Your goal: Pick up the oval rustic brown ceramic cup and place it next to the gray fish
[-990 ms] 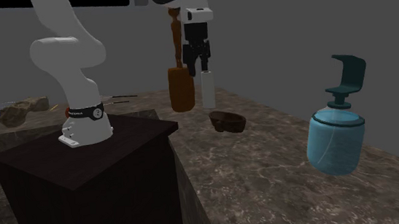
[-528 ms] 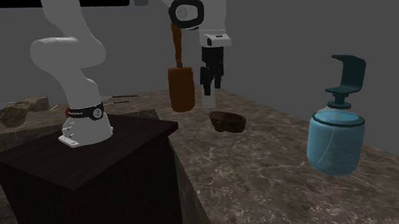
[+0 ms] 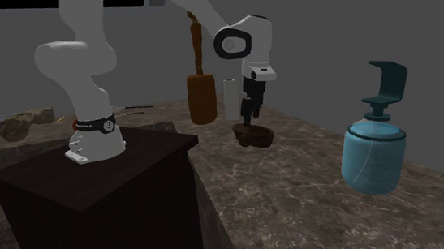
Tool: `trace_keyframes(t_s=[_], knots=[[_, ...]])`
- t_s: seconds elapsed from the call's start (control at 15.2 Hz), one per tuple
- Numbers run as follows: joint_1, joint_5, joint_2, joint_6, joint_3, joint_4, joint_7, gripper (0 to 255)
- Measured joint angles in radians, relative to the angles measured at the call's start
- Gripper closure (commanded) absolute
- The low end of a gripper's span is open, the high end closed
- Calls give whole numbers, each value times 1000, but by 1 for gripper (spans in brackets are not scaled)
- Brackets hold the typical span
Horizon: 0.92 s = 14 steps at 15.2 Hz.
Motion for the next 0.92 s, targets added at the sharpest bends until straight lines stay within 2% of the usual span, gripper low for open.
trace_keyframes(t_s=[0.46, 0.92], knots=[[23, -30, 90, 79, -17, 5, 22, 0], [27, -34, 103, 91, -20, 6, 26, 0]])
